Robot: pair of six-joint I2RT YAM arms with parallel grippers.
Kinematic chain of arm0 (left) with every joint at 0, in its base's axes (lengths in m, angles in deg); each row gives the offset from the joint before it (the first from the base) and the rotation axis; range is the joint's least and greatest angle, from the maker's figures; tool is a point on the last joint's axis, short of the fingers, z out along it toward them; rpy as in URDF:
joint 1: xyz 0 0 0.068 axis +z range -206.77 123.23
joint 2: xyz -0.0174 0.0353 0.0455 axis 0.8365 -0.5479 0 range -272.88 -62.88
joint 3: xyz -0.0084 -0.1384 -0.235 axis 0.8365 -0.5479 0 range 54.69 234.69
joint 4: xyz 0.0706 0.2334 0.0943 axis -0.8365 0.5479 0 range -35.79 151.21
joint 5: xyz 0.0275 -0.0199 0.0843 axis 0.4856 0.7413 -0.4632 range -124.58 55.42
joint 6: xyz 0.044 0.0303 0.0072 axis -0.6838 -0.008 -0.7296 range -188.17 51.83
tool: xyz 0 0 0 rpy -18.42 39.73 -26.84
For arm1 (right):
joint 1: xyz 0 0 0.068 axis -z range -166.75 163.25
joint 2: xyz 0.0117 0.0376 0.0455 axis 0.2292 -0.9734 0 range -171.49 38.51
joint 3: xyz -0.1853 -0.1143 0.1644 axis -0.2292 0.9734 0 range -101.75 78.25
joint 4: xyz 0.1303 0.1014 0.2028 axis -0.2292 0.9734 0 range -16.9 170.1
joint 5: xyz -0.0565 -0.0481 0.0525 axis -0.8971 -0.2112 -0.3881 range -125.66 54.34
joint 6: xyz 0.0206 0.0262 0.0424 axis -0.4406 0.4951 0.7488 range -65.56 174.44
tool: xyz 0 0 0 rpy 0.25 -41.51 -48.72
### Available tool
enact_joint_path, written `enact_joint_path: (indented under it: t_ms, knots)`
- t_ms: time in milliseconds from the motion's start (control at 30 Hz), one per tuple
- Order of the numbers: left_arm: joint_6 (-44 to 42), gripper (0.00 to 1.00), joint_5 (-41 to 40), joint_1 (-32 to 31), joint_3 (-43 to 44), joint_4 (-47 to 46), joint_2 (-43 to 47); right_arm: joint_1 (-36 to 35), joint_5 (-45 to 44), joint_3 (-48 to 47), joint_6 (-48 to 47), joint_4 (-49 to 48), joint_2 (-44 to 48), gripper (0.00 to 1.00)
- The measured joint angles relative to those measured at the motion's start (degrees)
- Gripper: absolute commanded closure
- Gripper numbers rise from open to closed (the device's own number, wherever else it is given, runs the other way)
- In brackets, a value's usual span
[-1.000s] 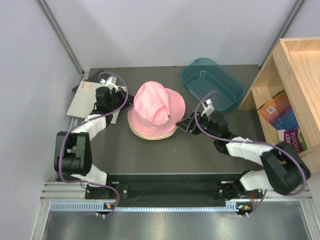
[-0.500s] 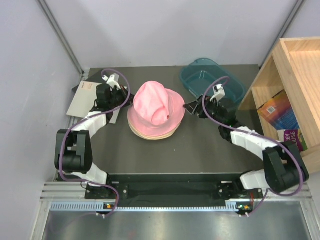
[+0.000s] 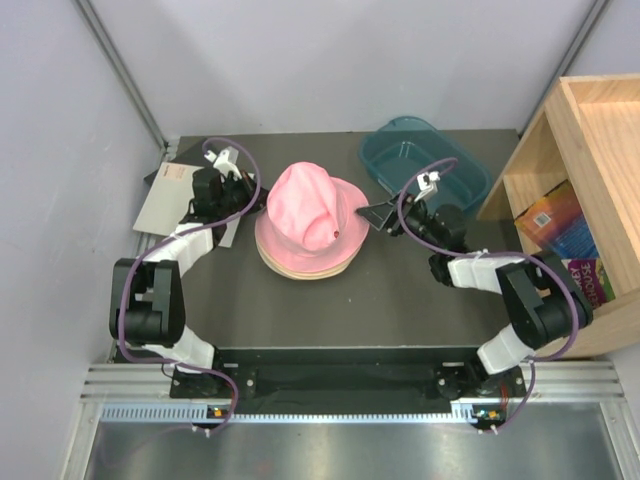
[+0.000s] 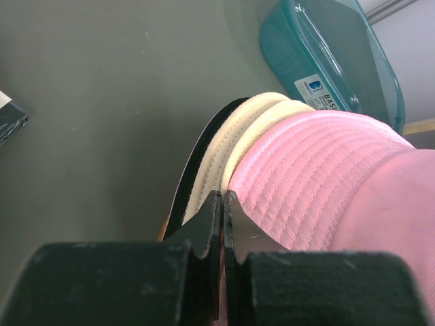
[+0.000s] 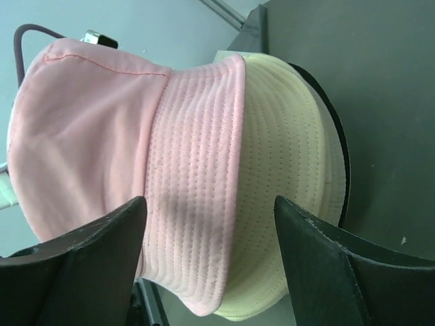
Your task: Stack the hats
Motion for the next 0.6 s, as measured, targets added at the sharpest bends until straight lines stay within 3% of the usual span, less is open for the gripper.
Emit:
enact_joint_path:
  t_ms: [67, 100, 200, 600]
  knots:
    - [0.0, 1.00, 0.1, 0.0, 0.0, -0.2, -0.1, 0.0, 0.6, -0.1, 1.0, -2.2, -2.1, 0.41]
    - [0.0, 1.00, 0.2, 0.0, 0.0, -0.3, -0.2, 0.0, 1.1, -0.2, 1.8, -3.4, -3.6, 0.63]
    - [0.0, 1.00, 0.2, 0.0, 0.0, -0.7, -0.3, 0.0, 2.1, -0.7, 4.2, -5.5, -7.1, 1.00]
    - [1.0, 1.00, -2.3, -1.0, -3.5, -4.6, -0.3, -0.5, -4.3, -0.3, 1.5, 3.0, -8.7, 1.00]
